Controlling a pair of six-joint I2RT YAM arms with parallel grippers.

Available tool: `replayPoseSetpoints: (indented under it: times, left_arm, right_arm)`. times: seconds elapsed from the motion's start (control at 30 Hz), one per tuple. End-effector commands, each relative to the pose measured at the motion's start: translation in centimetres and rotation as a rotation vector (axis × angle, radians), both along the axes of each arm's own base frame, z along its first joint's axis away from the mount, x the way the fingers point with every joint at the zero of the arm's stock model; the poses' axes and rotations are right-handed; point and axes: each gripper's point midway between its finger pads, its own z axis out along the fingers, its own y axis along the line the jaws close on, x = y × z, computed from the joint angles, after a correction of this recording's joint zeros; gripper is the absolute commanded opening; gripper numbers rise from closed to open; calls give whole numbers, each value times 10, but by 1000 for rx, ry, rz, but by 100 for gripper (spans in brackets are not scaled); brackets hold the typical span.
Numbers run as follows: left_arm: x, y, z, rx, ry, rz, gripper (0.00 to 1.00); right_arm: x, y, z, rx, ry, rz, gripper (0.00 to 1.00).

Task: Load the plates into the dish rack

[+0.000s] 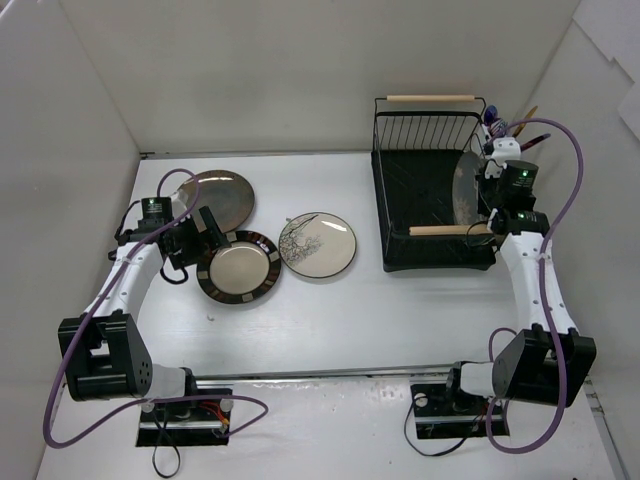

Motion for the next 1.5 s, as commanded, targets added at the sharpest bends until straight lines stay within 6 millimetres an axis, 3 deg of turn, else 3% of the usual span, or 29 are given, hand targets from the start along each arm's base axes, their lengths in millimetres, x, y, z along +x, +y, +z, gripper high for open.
replayPoseSetpoints:
  times: [0.0, 0.83, 1.1, 1.23, 1.47]
  left_arm:
    - [16, 0, 23, 6, -92, -16, 98]
    - [17, -1, 21, -1, -84, -23, 97]
    - [17, -2, 20, -5, -78, -26, 97]
    - [17, -2, 21, -5, -80, -28, 97]
    - [17, -3, 21, -10, -76, -30, 97]
  right_arm:
    - [21, -6, 47, -36, -185, -7, 0]
    - [26, -5, -6, 23, -63, -20, 0]
    - [26, -8, -8, 30, -48, -48, 13]
    - [25, -8, -6, 37, -56, -61, 29]
    - [21, -10, 3, 38, -77, -74, 45]
